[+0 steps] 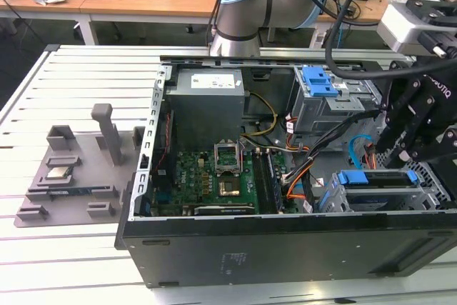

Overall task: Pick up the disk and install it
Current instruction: 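Insert the disk into the insertion slot, then insert the first disk wire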

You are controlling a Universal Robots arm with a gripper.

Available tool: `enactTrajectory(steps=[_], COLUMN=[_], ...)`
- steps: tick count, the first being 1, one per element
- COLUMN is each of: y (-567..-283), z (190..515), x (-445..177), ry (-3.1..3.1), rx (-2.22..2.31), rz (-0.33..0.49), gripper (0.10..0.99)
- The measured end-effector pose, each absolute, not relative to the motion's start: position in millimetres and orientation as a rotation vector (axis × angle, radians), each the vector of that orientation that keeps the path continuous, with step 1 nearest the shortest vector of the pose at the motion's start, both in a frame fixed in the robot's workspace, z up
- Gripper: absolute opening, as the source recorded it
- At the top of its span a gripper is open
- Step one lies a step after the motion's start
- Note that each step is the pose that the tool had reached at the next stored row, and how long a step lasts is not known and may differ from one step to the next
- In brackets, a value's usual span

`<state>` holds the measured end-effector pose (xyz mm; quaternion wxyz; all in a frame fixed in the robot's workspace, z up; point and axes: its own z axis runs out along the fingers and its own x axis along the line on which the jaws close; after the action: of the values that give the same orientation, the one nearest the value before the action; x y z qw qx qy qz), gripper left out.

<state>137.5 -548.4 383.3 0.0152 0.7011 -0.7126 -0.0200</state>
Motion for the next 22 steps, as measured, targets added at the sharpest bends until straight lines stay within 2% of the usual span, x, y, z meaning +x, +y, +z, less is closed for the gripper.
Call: enactTrajectory(steps=[5, 15, 22], y=[-548.4, -547.5, -525.1], z=[383.1, 382.3, 382.0], x=[137.5, 139.9, 162.5], ry=[-2.217, -2.218, -2.217], rx=[2.181, 2.182, 2.181], rz=[-0.062, -0.063, -0.063], gripper=[0.114, 0.106, 0.106])
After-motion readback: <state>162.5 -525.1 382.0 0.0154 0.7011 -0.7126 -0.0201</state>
